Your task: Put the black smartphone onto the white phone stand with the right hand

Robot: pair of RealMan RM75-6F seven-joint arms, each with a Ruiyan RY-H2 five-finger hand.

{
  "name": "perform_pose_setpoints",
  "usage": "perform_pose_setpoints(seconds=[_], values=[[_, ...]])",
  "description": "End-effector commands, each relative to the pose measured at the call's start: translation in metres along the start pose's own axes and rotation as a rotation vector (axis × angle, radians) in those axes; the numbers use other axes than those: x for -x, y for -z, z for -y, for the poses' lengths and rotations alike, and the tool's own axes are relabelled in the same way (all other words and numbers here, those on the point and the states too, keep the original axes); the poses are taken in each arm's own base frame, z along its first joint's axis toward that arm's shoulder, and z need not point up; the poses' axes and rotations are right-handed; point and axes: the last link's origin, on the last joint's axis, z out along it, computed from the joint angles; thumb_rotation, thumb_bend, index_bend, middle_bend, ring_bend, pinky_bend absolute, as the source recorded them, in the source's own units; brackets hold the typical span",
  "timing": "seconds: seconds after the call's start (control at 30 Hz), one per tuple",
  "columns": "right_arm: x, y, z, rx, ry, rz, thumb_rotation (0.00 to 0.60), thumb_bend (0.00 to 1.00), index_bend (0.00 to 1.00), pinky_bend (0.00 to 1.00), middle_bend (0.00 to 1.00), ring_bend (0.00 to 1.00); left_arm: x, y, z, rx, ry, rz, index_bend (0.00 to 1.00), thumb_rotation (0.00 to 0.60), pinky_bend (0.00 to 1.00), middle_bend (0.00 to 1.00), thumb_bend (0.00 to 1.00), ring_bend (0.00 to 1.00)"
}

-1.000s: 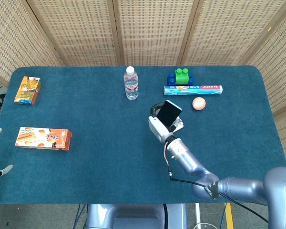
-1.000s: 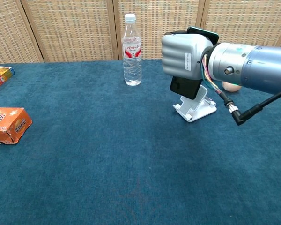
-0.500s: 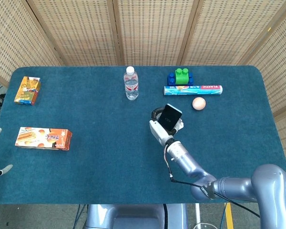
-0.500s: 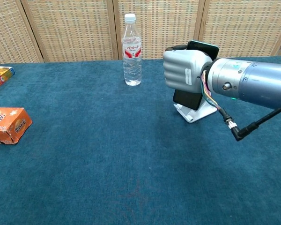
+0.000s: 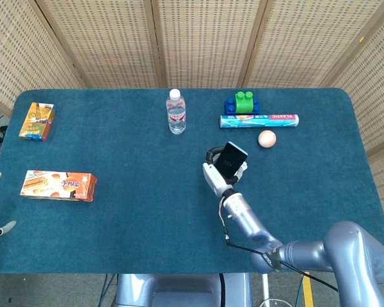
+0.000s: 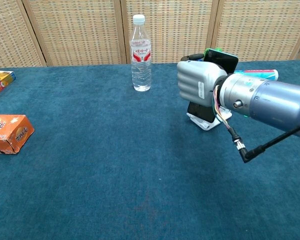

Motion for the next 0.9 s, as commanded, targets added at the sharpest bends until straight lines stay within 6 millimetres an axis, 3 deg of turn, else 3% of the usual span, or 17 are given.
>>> perform_pose_setpoints(seconds=[0.03,0.33,0.9], values=[[-0.005,0.001,0.001,-0.001,-0.012,0.004,0.600,0.44,0.49,0.42,0.56,0.59,0.000,0.000,0.000,0.001,0.000,0.000,0.00,0.600,0.00,0.00,0.00,0.00],[-0.016,-0.004,0.002,0.029,-0.016,0.036,0.600,0.44,0.49,0.42,0.56,0.59,-0.001,0.000,-0.002,0.003,0.003,-0.002,0.00,0.600,0.00,0.00,0.00,0.00],[-0.015,-0.007,0.007,0.061,0.091,0.097,0.600,0.44,0.49,0.42,0.56,0.59,-0.003,0.000,-0.004,0.007,0.009,0.001,0.00,0.600,0.00,0.00,0.00,0.00]])
